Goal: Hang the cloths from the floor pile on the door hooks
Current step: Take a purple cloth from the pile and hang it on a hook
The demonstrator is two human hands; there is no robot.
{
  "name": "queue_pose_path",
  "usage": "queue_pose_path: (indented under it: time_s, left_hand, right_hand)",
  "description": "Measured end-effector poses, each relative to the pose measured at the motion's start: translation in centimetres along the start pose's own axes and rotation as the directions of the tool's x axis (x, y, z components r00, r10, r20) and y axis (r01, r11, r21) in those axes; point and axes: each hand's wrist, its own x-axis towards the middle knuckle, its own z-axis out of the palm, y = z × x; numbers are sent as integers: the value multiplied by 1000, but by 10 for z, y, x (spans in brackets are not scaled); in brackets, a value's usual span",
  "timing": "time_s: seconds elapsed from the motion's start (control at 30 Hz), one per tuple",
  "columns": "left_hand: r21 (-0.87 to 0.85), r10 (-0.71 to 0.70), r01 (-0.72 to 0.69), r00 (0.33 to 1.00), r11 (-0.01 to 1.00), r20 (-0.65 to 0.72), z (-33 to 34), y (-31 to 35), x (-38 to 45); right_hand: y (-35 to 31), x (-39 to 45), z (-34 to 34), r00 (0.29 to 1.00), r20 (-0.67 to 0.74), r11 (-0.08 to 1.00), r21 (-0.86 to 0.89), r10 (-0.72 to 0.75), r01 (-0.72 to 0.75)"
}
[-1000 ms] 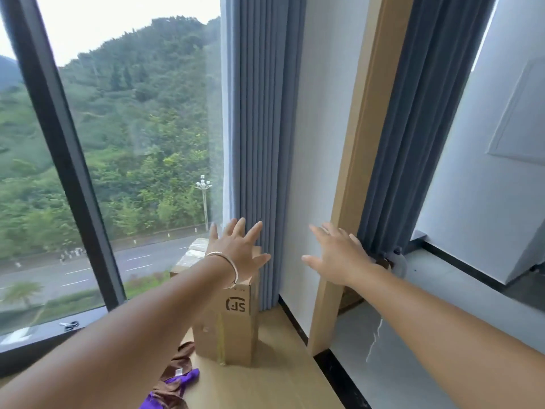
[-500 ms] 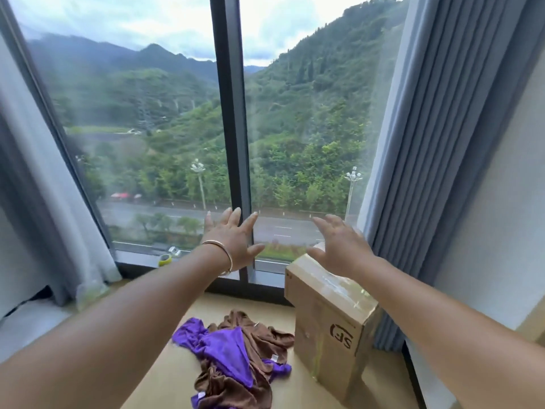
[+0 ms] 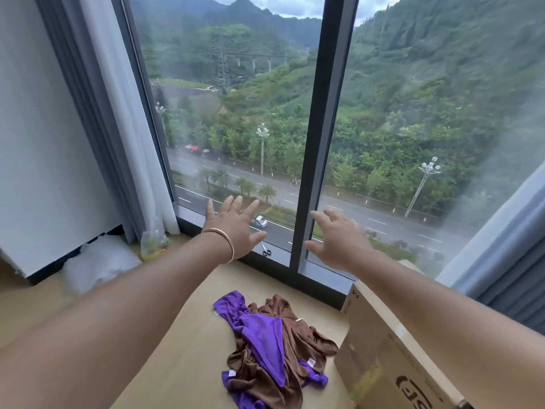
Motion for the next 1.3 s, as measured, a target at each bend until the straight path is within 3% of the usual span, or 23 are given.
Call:
queue_pose_path:
  time_s: [0.23,0.5,0.77,1.03,1.3]
  left_hand:
    - [-32,-25,28,994,999,103,89,-41,85]
    - [-66,-31,48,972,997,233,237,-47,131]
    - [-105,-54,102,920,989,388,420,-41,133]
    - [-147,-46,143,852,979,522,642,-23,99]
    - [-169,-2,115,832,979,555,851,22,84]
  right_hand:
    - [-5,102,68,996,79,1000,-1,-28,28]
    - [12,162,205,989,146,999,37,-3,-2]
    - [32,182,394,943,329,997,72,-43,21]
    - [67,153,613,837,536,992,6,-110,127]
    - [122,125,810,814,572,988,-37,-104,153]
